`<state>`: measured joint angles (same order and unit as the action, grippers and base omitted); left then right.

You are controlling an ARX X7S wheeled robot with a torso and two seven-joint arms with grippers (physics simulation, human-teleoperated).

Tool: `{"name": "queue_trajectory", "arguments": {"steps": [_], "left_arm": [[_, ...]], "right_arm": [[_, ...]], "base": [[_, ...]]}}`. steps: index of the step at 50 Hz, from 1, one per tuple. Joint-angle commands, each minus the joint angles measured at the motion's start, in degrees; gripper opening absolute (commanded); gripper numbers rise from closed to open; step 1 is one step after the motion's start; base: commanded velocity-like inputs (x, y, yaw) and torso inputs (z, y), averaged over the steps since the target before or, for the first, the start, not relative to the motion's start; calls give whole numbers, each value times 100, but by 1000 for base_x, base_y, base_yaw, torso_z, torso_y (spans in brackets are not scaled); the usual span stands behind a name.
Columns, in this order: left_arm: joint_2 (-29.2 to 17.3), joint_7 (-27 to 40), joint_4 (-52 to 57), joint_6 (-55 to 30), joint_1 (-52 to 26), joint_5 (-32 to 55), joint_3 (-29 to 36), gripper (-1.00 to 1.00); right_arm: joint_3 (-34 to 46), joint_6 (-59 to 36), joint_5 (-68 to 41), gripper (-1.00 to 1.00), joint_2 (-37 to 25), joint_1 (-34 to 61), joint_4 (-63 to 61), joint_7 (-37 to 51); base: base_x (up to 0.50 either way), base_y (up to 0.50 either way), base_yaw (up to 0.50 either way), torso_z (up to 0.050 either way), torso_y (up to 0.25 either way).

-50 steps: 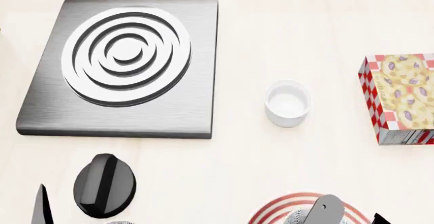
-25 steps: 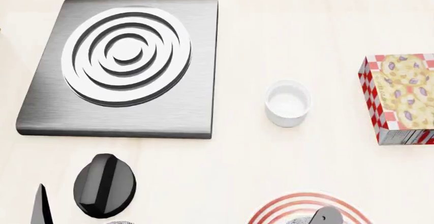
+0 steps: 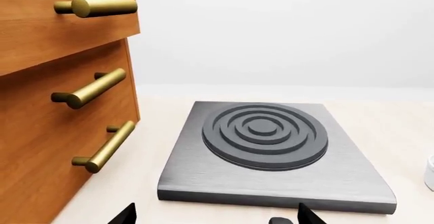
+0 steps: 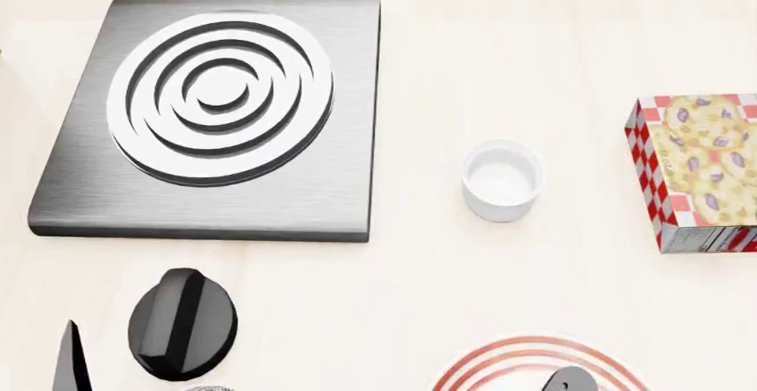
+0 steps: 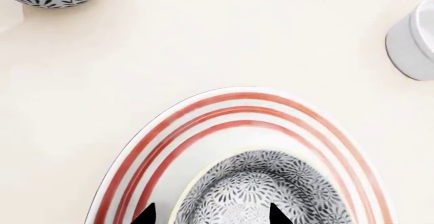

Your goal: Pick the akita bowl on the ramekin and place it on the plate.

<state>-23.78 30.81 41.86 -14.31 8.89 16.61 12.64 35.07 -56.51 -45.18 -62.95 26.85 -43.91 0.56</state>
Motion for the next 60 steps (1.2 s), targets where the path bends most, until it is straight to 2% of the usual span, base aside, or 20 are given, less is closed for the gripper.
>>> {"name": "queue_trajectory", "arguments": {"steps": [1, 23, 48, 53, 60], "left_arm": [[-11, -12, 11, 48, 14, 23, 22, 100], [-27, 25, -10, 16, -12, 16, 77, 100], [-61, 62, 32, 12, 13, 92, 74, 100], [-71, 72, 42, 16, 18, 111, 60, 100], [-74, 90, 33, -1, 5, 93, 83, 100]], "right_arm": [[30, 91, 86, 100, 31, -79, 54, 46], [-176, 65, -190, 100, -36, -78, -153, 259], [-1058, -788, -2089, 100, -482, 667, -1222, 1091], [-1239, -450, -2163, 100, -541, 508, -1236, 1207], [-2317, 1232, -2313, 100, -616, -385, -1043, 1716]], "base": [[0, 0, 0, 0, 0], [0, 0, 0, 0, 0], [0, 0, 0, 0, 0], [0, 0, 0, 0, 0], [0, 0, 0, 0, 0]]}}
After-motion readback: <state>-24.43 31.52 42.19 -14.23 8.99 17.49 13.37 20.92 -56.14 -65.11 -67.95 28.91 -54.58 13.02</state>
